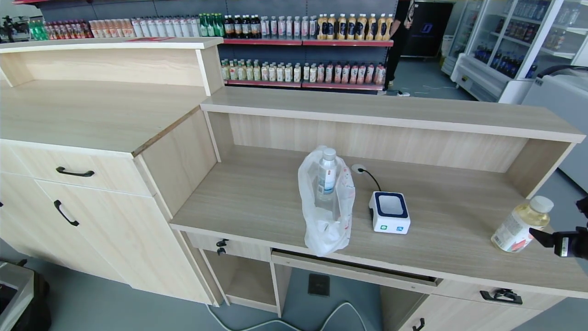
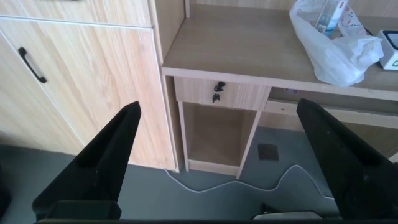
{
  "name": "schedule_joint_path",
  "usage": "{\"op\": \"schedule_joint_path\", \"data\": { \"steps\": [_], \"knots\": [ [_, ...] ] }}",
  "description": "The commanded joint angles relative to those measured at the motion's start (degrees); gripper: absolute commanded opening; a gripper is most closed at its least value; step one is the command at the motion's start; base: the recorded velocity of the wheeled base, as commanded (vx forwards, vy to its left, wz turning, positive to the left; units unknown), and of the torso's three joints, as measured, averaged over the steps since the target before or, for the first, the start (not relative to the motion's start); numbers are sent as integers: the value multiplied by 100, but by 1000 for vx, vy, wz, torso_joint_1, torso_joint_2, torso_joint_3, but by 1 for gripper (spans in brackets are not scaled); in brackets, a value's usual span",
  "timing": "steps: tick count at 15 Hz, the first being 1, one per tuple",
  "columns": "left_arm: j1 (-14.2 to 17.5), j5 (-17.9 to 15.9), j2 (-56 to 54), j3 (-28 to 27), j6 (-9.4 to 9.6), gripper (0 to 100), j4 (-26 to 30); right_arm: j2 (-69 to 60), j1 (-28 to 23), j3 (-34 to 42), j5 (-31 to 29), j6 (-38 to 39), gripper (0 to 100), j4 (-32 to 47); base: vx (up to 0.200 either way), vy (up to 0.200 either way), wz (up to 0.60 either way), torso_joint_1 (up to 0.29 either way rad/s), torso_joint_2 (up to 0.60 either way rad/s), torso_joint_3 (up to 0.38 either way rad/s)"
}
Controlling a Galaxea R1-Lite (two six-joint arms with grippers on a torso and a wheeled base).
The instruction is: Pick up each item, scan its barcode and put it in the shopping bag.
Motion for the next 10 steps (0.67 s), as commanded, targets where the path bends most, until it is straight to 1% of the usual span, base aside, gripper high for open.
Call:
{"op": "schedule_joint_path", "data": {
  "steps": [1, 6, 10],
  "knots": [
    [0, 0, 9, 1, 2, 100, -4, 308, 16, -14, -12, -12, 100, -98, 0, 0, 0, 0, 0, 0],
    [0, 0, 9, 1, 2, 100, -4, 642, 244, -418, -21, -3, 100, -116, 0, 0, 0, 0, 0, 0],
    [0, 0, 9, 1, 2, 100, -4, 976, 464, -506, -21, 50, 100, -494, 0, 0, 0, 0, 0, 0]
  ]
}}
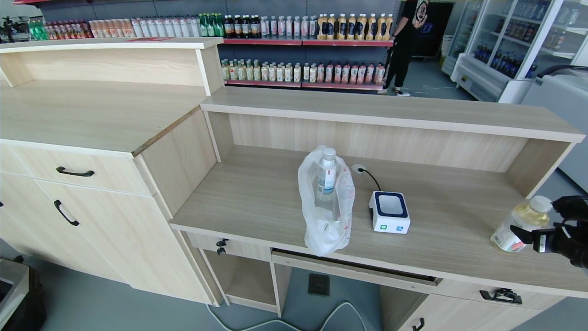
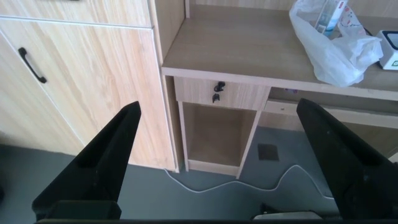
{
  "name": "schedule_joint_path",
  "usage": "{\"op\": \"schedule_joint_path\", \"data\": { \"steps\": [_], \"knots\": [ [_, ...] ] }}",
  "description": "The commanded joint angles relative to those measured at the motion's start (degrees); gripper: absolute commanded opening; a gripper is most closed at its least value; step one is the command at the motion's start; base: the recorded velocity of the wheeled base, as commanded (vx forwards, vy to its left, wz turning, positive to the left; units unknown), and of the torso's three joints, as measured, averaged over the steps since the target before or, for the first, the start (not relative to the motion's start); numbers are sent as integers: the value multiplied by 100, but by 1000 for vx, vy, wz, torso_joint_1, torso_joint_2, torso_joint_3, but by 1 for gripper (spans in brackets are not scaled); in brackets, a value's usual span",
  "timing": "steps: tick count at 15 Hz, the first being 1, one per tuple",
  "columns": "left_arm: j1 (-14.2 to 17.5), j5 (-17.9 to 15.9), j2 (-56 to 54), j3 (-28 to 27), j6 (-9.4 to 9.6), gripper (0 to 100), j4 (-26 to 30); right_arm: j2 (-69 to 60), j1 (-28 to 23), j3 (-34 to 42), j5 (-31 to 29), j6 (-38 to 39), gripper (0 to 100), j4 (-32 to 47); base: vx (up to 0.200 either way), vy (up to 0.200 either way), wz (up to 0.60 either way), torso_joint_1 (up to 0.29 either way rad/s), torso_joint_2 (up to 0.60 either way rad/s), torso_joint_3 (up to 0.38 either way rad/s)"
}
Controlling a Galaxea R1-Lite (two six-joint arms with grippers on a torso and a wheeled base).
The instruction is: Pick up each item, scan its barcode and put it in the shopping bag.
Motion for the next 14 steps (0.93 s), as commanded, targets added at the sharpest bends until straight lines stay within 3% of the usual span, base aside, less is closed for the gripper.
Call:
{"op": "schedule_joint_path", "data": {
  "steps": [1, 14],
  "knots": [
    [0, -2, 9, 1, 2, 100, 5, 209, 103, -18, 3, 6, 100, -46, 0, 0, 0, 0, 0, 0],
    [0, -2, 9, 1, 2, 100, -4, 992, 700, -713, -199, 6, 100, -389, 0, 0, 0, 0, 0, 0]
  ]
}}
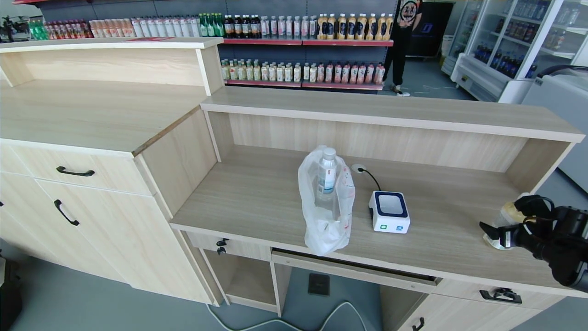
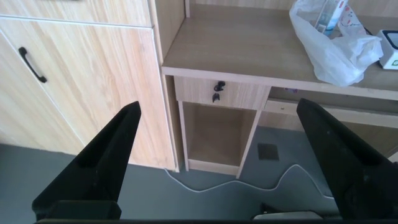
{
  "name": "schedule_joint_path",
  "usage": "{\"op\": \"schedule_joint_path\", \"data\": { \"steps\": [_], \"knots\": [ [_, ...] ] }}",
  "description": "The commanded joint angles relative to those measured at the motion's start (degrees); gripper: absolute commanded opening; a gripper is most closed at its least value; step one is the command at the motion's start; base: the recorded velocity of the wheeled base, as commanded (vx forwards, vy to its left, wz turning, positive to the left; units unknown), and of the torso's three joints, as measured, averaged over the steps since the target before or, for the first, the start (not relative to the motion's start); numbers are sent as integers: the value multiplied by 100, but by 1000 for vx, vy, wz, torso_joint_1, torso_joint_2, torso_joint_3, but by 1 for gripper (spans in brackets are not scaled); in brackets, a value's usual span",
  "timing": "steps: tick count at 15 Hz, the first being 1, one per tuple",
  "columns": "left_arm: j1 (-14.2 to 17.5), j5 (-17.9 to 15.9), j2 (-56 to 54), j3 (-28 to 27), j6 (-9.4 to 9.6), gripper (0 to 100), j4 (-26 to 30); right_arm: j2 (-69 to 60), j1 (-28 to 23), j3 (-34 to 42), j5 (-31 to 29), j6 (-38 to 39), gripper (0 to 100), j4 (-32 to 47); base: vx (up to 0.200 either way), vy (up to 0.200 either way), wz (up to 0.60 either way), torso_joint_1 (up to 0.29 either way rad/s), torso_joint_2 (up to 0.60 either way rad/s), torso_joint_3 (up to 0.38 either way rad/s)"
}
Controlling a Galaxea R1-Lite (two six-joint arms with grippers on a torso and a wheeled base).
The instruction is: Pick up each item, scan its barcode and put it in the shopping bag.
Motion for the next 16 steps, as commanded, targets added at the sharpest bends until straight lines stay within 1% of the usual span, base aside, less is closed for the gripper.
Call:
{"op": "schedule_joint_path", "data": {
  "steps": [1, 4, 7, 9, 10, 12, 15, 16],
  "knots": [
    [0, 0, 9, 1, 0, 100, -4, 159, 67, -153, 4, 5, 100, -2, 0, 0, 0, 0, 0, 0],
    [0, 0, 9, 1, 0, 100, -4, 221, 163, -355, 4, -4, 100, 7, 0, 0, 0, 0, 0, 0],
    [0, 0, 9, 1, 0, 100, -4, 265, 207, -399, 12, 5, 100, 7, 0, 0, 0, 0, 0, 0],
    [0, 0, 9, 1, 0, 100, -4, 282, 234, -425, 4, 190, 100, -2, 0, 0, 0, 0, 0, 0],
    [0, 0, 9, 1, 0, 100, -4, 282, 242, -434, 4, 234, 0, -2, 0, 0, 0, 0, 0, 0],
    [0, 0, 9, 1, 0, 100, 5, 282, 277, -548, -146, 286, 0, -2, 0, 0, 0, 0, 0, 0],
    [0, 0, 9, 1, 0, 100, -4, 344, 357, -724, -181, 260, 0, -46, 0, 0, 0, 0, 0, 0],
    [0, 0, 9, 1, 0, 100, -4, 379, 374, -768, -304, 260, 0, -46, 0, 0, 0, 0, 0, 0]
  ]
}}
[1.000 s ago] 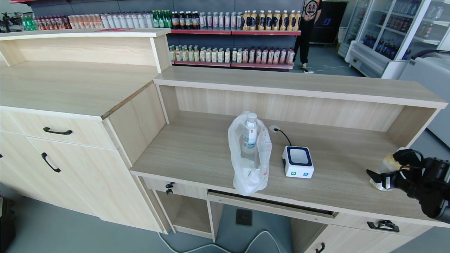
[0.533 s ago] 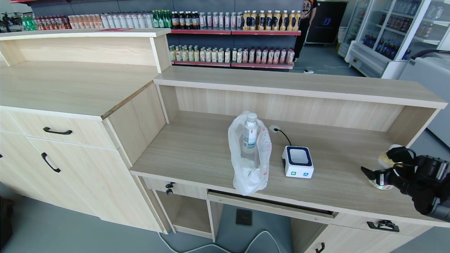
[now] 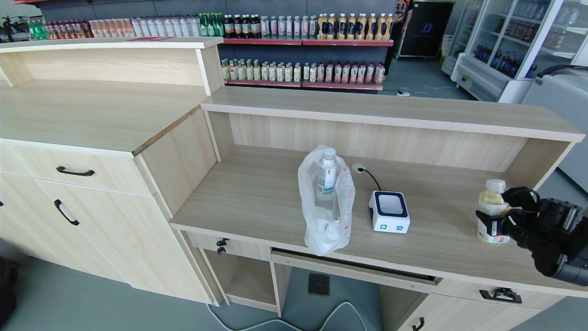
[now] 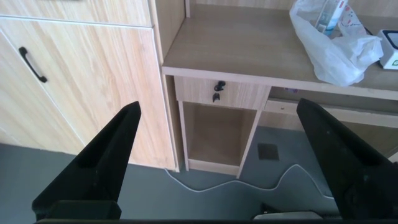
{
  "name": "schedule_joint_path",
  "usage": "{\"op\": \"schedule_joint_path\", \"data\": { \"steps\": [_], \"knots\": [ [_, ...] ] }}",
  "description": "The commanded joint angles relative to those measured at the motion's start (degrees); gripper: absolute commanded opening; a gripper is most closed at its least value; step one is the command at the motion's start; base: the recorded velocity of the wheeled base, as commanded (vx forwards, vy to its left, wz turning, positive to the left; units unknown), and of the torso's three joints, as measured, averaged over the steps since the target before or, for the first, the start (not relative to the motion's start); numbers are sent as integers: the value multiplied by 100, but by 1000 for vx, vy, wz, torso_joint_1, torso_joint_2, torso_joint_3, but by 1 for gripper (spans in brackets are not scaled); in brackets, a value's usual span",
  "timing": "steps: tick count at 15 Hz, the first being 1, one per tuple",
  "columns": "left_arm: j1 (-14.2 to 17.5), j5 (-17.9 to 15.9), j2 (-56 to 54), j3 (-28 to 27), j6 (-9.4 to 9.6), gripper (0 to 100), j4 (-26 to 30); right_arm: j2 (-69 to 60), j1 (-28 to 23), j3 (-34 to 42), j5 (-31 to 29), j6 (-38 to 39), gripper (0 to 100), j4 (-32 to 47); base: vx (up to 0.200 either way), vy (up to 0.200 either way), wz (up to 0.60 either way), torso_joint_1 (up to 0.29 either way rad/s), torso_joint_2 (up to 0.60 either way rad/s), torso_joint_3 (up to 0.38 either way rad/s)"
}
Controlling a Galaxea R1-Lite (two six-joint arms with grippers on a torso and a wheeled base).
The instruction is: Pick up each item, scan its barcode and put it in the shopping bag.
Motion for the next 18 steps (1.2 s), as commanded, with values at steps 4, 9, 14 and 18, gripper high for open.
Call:
{"op": "schedule_joint_path", "data": {
  "steps": [4, 9, 14, 18],
  "knots": [
    [0, -2, 9, 1, 2, 100, 5, 74, 150, -64, -421, 29, 0, -4, 0, 0, 0, 0, 0, 0],
    [0, -2, 9, 1, 2, 100, 5, -321, 326, -72, -377, 768, 0, 14, 0, 0, 0, 0, 0, 0],
    [0, -2, 9, 1, 2, 100, -4, -1570, 536, 51, 854, 2482, 0, 76, 0, 0, 0, 0, 0, 0],
    [0, -2, 9, 1, 2, 100, -4, -3380, 897, 218, 2049, 3826, 0, 1051, 0, 0, 0, 0, 0, 0]
  ]
}}
